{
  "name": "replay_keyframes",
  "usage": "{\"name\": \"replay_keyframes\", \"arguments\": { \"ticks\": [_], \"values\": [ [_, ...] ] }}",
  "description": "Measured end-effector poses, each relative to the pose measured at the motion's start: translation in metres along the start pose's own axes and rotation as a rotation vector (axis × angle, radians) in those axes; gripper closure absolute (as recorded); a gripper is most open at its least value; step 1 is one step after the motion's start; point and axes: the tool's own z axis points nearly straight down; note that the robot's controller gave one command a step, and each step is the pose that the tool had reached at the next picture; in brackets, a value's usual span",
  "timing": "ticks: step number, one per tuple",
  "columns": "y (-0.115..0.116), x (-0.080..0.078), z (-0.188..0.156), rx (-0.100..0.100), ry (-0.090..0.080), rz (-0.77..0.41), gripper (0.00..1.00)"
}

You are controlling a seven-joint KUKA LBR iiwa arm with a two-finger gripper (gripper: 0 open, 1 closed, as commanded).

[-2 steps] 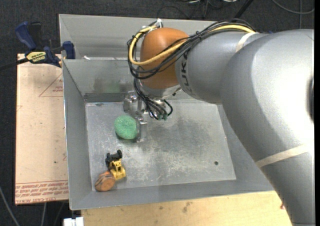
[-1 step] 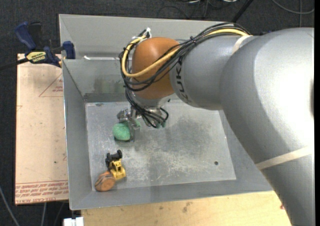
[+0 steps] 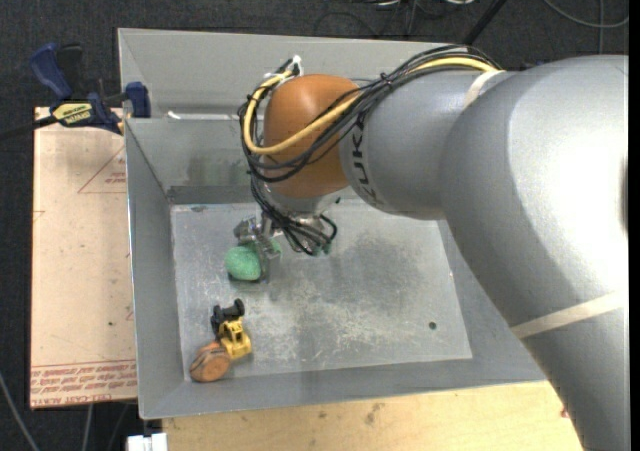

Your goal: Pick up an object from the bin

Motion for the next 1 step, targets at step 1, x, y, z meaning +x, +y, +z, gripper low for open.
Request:
{"name": "replay_keyframes", "arguments": {
  "ticks": [1],
  "values": [
    [-0.0085, 0.0196, -0.1242, 0.001, -0.002, -0.003, 1.0]
  ]
}}
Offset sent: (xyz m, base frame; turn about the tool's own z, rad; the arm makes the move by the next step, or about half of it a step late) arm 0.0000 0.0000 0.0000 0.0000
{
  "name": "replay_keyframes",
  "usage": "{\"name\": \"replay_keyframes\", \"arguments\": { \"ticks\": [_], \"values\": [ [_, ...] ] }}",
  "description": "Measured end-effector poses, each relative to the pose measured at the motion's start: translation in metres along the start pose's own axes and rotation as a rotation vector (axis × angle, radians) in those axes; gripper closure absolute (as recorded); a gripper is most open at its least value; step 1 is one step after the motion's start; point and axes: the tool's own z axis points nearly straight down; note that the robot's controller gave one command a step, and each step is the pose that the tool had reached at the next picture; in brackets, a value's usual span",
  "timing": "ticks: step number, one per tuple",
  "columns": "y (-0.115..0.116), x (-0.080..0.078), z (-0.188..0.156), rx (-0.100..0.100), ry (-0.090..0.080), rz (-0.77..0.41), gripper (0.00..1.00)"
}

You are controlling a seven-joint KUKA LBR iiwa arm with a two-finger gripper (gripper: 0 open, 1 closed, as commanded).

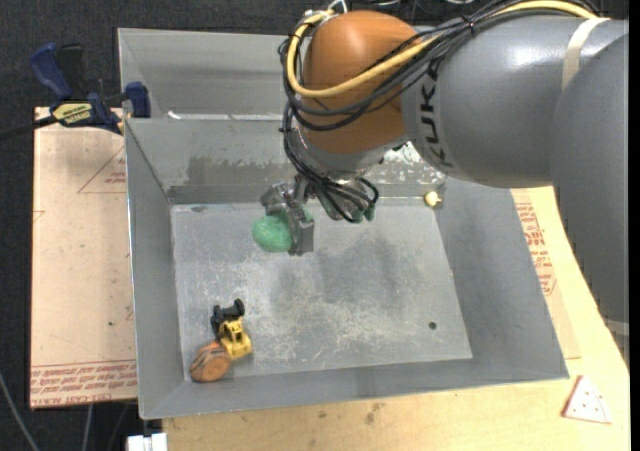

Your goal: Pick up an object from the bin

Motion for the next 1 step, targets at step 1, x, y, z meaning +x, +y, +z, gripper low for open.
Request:
{"name": "replay_keyframes", "arguments": {
  "ticks": [1],
  "values": [
    [0.0002, 0.0001, 0.0001, 0.0, 0.001, -0.001, 1.0]
  ]
}}
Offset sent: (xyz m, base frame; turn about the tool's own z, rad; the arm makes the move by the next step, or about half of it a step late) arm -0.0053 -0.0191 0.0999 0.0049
